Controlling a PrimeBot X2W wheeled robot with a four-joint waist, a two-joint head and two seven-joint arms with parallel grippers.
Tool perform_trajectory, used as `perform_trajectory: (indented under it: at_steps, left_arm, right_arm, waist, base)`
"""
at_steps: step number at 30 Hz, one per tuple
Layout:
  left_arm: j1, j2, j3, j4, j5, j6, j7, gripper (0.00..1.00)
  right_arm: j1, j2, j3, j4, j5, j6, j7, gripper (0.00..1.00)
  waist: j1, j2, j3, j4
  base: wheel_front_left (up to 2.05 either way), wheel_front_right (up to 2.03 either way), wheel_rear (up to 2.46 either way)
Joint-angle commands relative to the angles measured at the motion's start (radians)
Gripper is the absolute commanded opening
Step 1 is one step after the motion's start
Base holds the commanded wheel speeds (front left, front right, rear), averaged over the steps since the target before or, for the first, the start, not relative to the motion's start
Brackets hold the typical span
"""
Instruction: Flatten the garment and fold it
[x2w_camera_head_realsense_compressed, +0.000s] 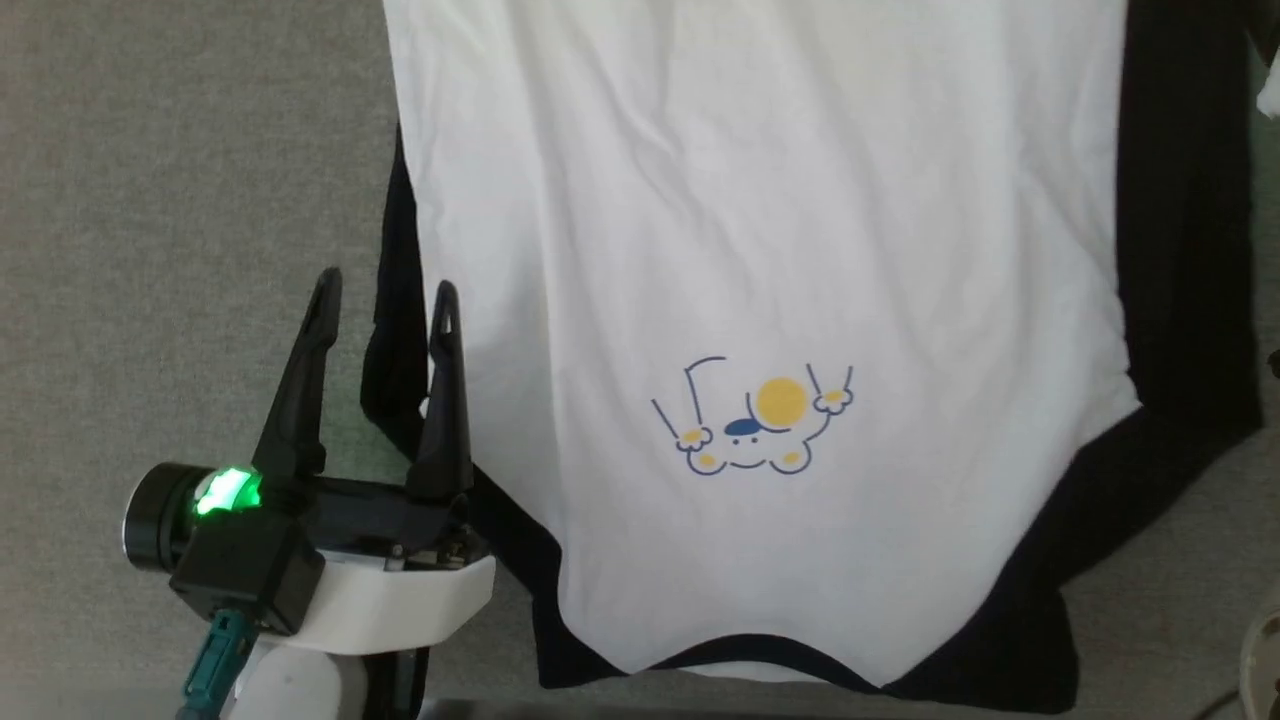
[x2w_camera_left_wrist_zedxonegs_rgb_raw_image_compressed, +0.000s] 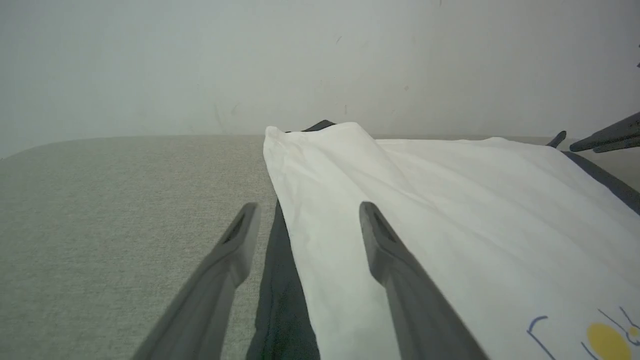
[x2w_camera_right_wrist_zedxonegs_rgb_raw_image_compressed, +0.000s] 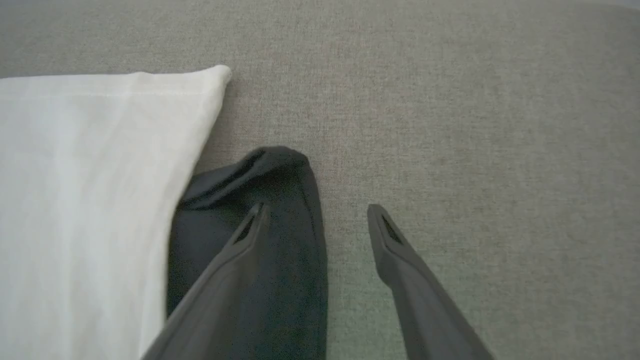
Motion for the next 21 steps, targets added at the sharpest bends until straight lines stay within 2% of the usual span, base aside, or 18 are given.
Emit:
perform_trajectory:
  at_steps: [1, 10, 11, 12, 13, 14, 21]
  left_arm:
    - [-0.015, -0.006, -0.001, 0.005, 0.007, -0.007, -0.005, 1.0]
    - [-0.031, -0.019, 0.006, 0.02, 0.019, -0.026, -0.005, 1.0]
    - [-0.032, -0.021, 0.006, 0.02, 0.021, -0.027, -0.005, 1.0]
    - [-0.032, -0.023, 0.006, 0.021, 0.023, -0.028, -0.005, 1.0]
    - [-0.032, -0.024, 0.007, 0.023, 0.024, -0.029, -0.005, 1.0]
    - [-0.031, -0.024, 0.008, 0.025, 0.025, -0.03, -0.005, 1.0]
    - [-0.008, -0.026, 0.022, 0.054, 0.029, -0.03, -0.005, 1.0]
  right_arm:
    - [-0.011, -0.002, -0.001, 0.005, -0.007, -0.001, 0.006, 1.0]
    - [-0.008, 0.002, -0.023, 0.036, -0.017, -0.001, 0.06, 1.0]
    - [-0.008, 0.004, -0.027, 0.039, -0.024, -0.001, 0.063, 0.65]
    - [-0.007, 0.006, -0.032, 0.042, -0.031, -0.001, 0.063, 0.41]
    - [-0.008, 0.009, -0.04, 0.043, -0.041, -0.001, 0.059, 0.05]
    - [-0.009, 0.012, -0.046, 0.044, -0.05, -0.001, 0.053, 0.0]
    - [0.006, 0.03, -0.082, 0.059, -0.073, -0.001, -0.021, 0.0]
  waist:
    - [-0.0002, 0.0, 0.036, 0.036]
    - [-0.0002, 0.0, 0.053, 0.063]
    - [-0.0002, 0.0, 0.051, 0.065]
    - [-0.0002, 0.0, 0.049, 0.066]
    - [-0.0002, 0.0, 0.046, 0.066]
    - [-0.0002, 0.0, 0.041, 0.065]
    - [-0.0002, 0.0, -0.039, 0.049]
  base:
    - [0.0, 0.0, 0.0]
    - [0.0, 0.0, 0.0]
    - [0.0, 0.0, 0.0]
    - [0.0, 0.0, 0.0]
    - [0.0, 0.0, 0.0]
    - [0.0, 0.0, 0.0]
    - [0.0, 0.0, 0.0]
